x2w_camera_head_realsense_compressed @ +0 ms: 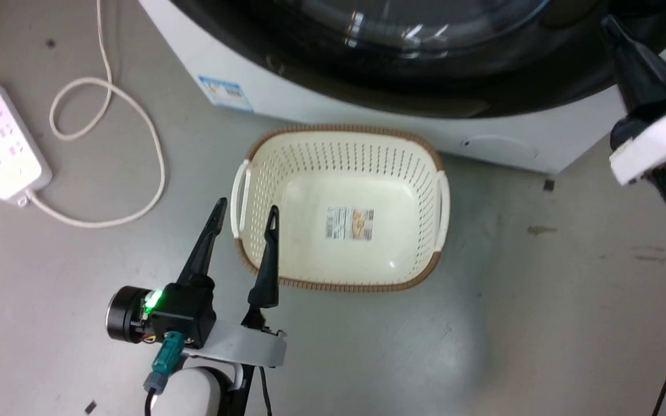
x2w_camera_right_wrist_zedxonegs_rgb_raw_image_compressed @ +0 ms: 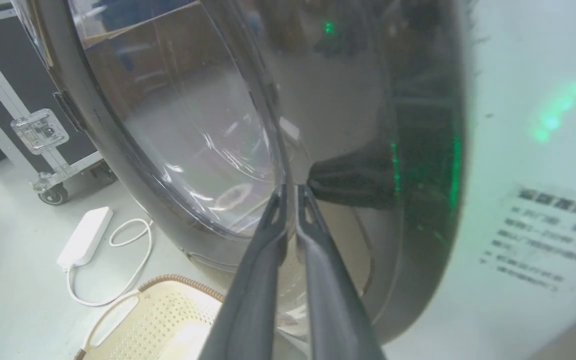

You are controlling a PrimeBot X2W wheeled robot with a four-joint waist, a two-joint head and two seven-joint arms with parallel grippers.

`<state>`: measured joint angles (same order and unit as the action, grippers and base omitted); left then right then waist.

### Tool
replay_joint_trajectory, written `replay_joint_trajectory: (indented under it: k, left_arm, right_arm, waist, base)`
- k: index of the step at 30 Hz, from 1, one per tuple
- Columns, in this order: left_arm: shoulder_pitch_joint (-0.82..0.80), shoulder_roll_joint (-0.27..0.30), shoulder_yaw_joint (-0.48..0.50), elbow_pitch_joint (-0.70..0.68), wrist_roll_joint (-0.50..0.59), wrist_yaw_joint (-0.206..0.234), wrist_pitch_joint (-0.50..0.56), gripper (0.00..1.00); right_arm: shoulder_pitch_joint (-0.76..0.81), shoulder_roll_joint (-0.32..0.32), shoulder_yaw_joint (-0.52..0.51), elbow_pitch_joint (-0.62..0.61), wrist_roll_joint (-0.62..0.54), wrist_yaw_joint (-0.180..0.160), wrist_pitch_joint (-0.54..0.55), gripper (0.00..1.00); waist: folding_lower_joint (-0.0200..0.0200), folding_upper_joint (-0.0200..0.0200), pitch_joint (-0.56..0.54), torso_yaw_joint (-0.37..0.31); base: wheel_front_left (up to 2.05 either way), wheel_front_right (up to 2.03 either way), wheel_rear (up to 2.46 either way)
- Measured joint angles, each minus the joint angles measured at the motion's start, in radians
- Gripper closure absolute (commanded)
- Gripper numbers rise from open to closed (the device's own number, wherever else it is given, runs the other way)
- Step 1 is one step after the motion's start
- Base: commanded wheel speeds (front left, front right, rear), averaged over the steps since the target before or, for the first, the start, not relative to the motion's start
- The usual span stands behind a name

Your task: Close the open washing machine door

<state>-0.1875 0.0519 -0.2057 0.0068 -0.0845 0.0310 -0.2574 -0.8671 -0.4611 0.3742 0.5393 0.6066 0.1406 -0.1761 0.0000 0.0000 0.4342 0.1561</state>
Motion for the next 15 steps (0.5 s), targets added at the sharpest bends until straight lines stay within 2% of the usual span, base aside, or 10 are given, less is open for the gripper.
replay_joint_trajectory:
  k: [1, 8, 15]
  left_arm:
    - [0.0, 0.0, 0.003, 0.003, -0.002, 0.0, 0.0, 0.0]
    - [0.028, -0.002, 0.054, 0.042, -0.046, -0.017, 0.0, 0.0]
    - [0.078, -0.001, 0.117, 0.086, -0.053, -0.032, 0.0, 0.0]
  right_arm:
    - [0.013, 0.0, 0.003, 0.0, 0.0, -0.001, -0.012, 0.0]
    - [0.2, 0.007, -0.028, -0.068, -0.063, -0.009, -0.074, 0.0]
    - [0.446, 0.142, -0.19, -0.192, -0.212, -0.009, -0.081, 0.0]
  waist:
    - [0.0, 0.0, -0.013, -0.003]
    - [-0.0002, 0.0, -0.126, -0.032]
    - [-0.0004, 0.0, -0.246, -0.085]
  base:
    - [0.0, 0.0, 0.0]
    - [0.0, 0.0, 0.0]
    - [0.0, 0.0, 0.0]
